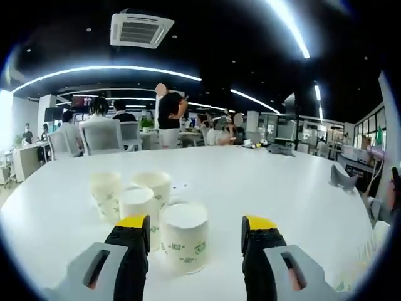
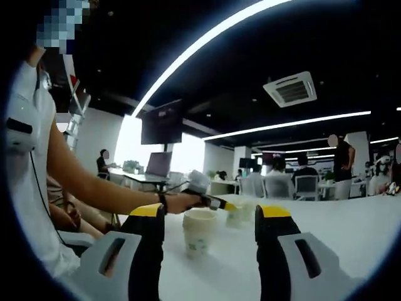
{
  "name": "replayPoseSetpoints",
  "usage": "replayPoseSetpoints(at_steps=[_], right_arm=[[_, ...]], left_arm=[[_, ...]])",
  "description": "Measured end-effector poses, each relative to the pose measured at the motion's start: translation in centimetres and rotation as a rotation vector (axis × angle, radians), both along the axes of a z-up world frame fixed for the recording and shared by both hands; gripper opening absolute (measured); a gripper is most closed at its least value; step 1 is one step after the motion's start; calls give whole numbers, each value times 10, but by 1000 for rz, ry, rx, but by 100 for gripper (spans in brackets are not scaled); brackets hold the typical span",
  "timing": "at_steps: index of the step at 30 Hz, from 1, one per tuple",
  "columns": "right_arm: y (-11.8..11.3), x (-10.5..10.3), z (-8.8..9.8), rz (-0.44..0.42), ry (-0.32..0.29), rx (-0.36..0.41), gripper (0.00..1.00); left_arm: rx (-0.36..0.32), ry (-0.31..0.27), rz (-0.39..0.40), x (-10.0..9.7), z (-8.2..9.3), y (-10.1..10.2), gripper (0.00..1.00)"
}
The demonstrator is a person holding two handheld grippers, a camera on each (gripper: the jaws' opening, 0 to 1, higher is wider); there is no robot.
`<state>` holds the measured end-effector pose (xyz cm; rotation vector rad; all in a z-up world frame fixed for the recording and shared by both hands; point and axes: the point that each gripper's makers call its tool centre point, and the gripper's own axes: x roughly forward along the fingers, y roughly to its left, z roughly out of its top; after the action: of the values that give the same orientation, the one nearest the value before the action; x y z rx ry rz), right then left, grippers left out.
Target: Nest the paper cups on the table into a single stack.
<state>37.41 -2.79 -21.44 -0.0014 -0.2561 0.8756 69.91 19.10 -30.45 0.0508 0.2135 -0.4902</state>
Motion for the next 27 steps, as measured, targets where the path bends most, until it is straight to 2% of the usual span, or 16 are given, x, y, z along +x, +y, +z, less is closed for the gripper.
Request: replayPoseSetpoints(at_steps=[7, 10, 17, 19, 25, 27], right_arm=[[-9, 0, 6, -24, -21, 0, 61], [-13, 1, 8, -35, -24, 0, 61], [-16, 1, 9, -42, -28, 3, 60], [-15, 2, 8, -41, -26, 5, 60], [-12, 2, 4, -34, -18, 9, 60], [-10, 2, 2, -27, -14, 16, 60]], left_arm=[[80, -3, 36, 15, -12, -1, 56], [80, 8, 32, 18, -15, -2, 55], [120, 15, 33, 18, -24, -2, 49], [142, 14, 28, 16, -27, -2, 43], [134, -9, 22, 10, -19, -2, 42], [120, -34, 9, 2, -7, -6, 42]])
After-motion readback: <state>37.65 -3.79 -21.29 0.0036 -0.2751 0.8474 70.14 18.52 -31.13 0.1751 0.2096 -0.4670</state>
